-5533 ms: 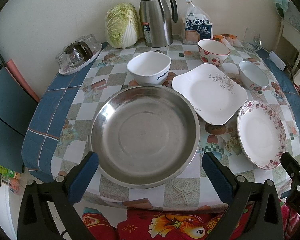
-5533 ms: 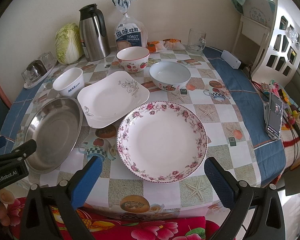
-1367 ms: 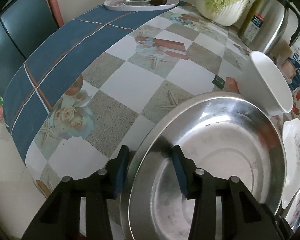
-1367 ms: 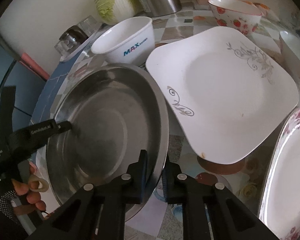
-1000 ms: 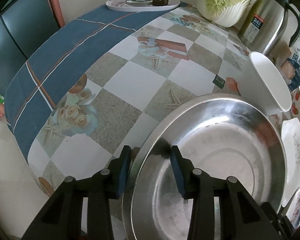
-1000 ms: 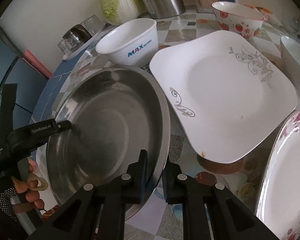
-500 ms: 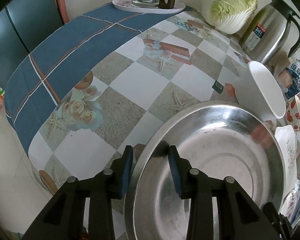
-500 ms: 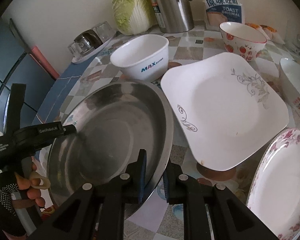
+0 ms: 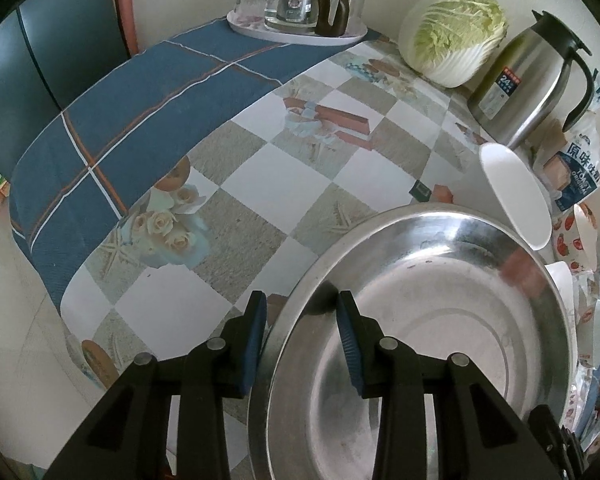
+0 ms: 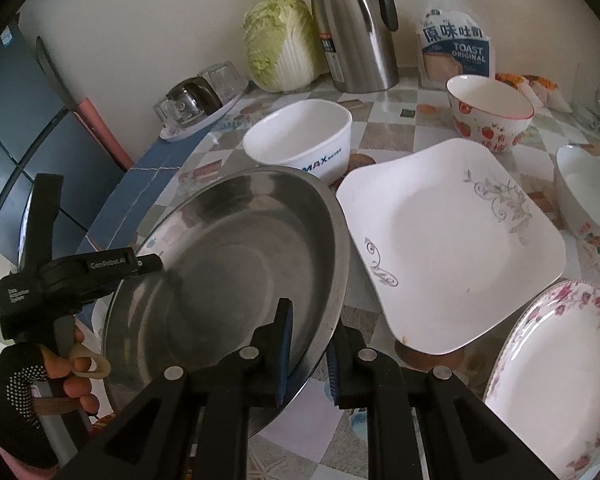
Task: Organize plates and bowls
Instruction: 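Lift the steel basin by its rim with the left tool, tilting it up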
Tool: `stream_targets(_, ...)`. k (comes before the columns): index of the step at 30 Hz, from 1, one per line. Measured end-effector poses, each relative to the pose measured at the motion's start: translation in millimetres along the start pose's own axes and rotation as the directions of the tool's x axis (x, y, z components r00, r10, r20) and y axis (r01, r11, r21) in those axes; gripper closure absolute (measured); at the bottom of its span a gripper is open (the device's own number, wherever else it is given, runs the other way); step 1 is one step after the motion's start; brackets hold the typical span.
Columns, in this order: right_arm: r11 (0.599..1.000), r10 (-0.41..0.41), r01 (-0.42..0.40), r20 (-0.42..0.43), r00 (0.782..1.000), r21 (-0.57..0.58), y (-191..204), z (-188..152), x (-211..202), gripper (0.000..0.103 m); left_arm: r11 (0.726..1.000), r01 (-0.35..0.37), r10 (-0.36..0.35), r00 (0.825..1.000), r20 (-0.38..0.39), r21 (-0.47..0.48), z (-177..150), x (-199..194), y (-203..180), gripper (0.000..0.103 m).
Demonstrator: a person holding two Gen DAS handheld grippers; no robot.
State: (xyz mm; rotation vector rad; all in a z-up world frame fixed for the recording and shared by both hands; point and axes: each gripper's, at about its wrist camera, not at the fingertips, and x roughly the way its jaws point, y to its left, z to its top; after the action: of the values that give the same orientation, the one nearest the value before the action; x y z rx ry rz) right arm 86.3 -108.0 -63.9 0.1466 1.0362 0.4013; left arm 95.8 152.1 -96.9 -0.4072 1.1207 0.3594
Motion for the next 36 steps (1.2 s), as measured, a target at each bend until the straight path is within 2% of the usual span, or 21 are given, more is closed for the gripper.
stream_targets(10, 1.000, -0.004, 0.004, 0.027, 1.000, -0.008, -5.4, 0.1, -11.4, 0.086, 1.000, 0.019, -0.019, 1.000, 0.017, 0.009, -1.4, -7.3, -10.2, 0.067)
stream_targets(18, 1.000, -0.016, 0.015, 0.049, 0.999, 0.024, -28.0, 0.7, -24.1, 0.086, 0.997, 0.061, -0.062, 0.998, 0.027, 0.053, -6.7, -16.0, -34.6, 0.067)
stream_targets(23, 0.997, -0.034, 0.029, 0.068, 0.997, 0.076, -51.1, 0.0, -34.7, 0.086, 0.990, 0.105, -0.108, 0.994, 0.027, 0.094, -8.6, -21.4, -59.0, 0.067)
stream_targets(30, 0.988, -0.052, 0.033, 0.127, 0.991, 0.148, -76.2, 3.6, -53.9, 0.086, 0.978, 0.123, -0.130, 0.991, 0.030, 0.166, -5.5, -30.7, -93.1, 0.066)
stream_targets(36, 0.979, -0.056, 0.023, 0.155, 0.986, 0.205, -98.5, 8.4, -61.8, 0.086, 0.969, 0.172, -0.177, 0.984, 0.008, 0.176, 1.0, -31.0, -117.1, 0.066)
